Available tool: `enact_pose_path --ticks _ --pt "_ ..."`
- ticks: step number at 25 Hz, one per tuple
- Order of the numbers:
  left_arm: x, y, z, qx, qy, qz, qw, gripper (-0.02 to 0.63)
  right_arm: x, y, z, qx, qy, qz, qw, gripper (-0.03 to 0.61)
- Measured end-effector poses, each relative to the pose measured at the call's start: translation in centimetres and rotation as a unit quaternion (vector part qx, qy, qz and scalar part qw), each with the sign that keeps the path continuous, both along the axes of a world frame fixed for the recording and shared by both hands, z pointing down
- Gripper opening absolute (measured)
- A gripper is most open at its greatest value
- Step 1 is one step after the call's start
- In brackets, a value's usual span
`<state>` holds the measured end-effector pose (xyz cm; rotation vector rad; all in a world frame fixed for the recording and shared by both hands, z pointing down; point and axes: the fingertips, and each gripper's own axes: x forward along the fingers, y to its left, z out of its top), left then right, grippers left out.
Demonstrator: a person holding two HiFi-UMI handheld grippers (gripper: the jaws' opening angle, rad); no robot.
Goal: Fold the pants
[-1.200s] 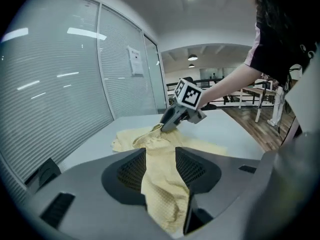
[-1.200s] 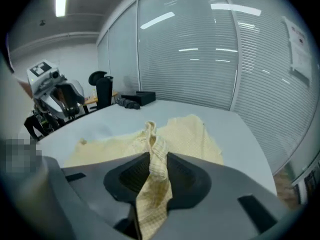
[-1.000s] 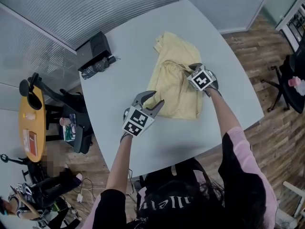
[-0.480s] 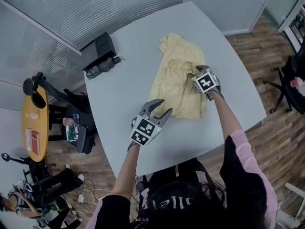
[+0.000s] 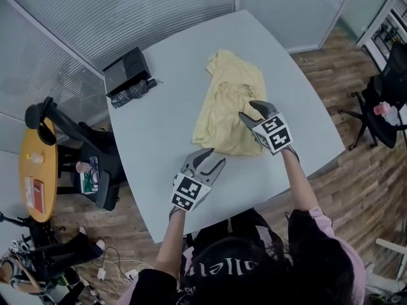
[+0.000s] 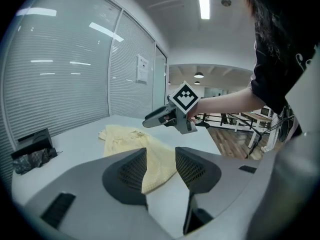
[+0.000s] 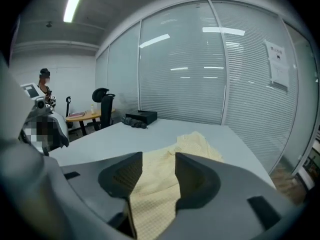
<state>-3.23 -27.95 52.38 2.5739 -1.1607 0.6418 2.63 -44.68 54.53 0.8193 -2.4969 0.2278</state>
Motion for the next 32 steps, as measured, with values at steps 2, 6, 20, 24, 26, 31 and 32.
enact_pose_path --ticks 2,6,20,24,26,31,32 --pt "-0.5 1.2 -0.7 0.007 0.005 -0.002 1.0000 0.186 -0.6 2.2 -1.1 -0.004 -0.016 -0.005 1.000 0.210" --pt "-2.3 3.6 -2.0 0.020 0.004 -0.008 0.9998 0.186 -2.3 6.6 -3.0 -0.007 -0.038 -0.008 0.999 0.198" --pt "-8.7 14.3 -3.7 0.029 0.022 0.005 0.9993 0.186 -4.4 21.6 -6.7 -0.029 -0.086 0.046 0.995 0.128" --pt "-9.9 16.5 -3.7 0.026 0.034 0.017 0.9989 0.186 -4.4 25.4 -6.5 -0.033 -0.076 0.060 0.995 0.084" --pt "-10.3 17.4 -3.8 0.025 0.045 0.022 0.9984 0.186 -4.3 27.2 -6.1 -0.038 -0.071 0.068 0.994 0.067" --pt "-10.1 18.8 -3.9 0.032 0.051 0.039 0.9975 0.186 -4.2 30.6 -5.7 -0.058 -0.077 0.079 0.992 0.044" --pt "-9.9 19.1 -4.0 0.033 0.053 0.040 0.9972 0.186 -4.3 31.2 -5.7 -0.061 -0.078 0.077 0.992 0.043"
